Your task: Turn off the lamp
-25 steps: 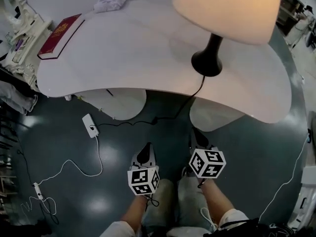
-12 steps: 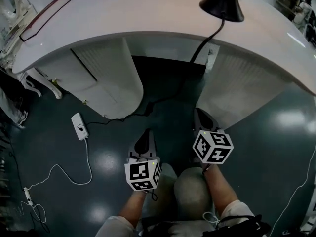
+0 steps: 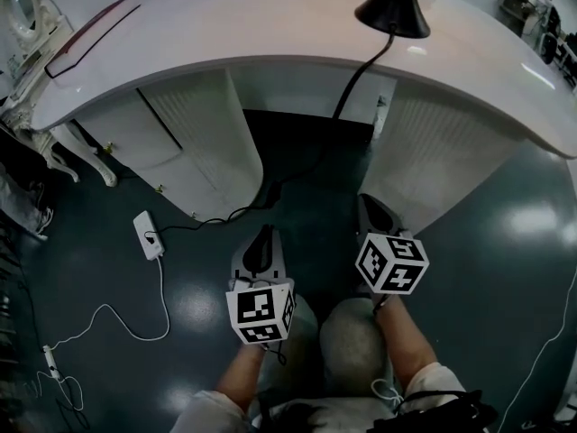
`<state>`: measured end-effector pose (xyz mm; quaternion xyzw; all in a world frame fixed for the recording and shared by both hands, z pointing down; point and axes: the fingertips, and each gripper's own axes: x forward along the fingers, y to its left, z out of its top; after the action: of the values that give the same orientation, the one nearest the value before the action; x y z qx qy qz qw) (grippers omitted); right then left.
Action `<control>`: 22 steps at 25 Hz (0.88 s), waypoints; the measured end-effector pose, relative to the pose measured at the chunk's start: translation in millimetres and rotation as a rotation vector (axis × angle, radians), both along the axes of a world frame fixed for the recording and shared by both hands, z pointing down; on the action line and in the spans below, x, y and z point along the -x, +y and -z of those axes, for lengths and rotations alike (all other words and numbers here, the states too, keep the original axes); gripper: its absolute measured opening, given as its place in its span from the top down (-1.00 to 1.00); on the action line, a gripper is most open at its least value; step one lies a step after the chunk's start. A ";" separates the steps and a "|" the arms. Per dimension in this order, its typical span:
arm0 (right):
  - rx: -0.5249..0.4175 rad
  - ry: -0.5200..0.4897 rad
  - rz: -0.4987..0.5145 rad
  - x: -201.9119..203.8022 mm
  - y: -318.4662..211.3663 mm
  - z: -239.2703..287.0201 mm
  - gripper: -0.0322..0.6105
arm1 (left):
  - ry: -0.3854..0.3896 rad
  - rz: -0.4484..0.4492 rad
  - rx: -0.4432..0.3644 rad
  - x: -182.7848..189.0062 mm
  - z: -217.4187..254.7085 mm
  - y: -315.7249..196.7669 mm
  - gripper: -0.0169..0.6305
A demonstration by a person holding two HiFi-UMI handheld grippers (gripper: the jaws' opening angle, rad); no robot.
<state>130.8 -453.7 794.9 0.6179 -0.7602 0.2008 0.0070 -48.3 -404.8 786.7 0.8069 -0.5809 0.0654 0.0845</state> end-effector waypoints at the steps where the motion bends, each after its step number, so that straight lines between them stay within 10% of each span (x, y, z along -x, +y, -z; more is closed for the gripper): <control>1: 0.000 -0.003 -0.001 0.8 1.0 -0.3 0.90 | -0.006 -0.002 -0.003 0.1 2.0 -0.3 0.91; 22: 0.023 0.001 0.004 16.7 -0.1 -12.8 0.90 | -0.139 -0.150 -0.062 -14.1 47.7 -43.1 0.54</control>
<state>114.1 -453.8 807.7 0.6161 -0.7592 0.2090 0.0147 -34.2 -447.9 739.0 0.8440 -0.5250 0.1093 0.0139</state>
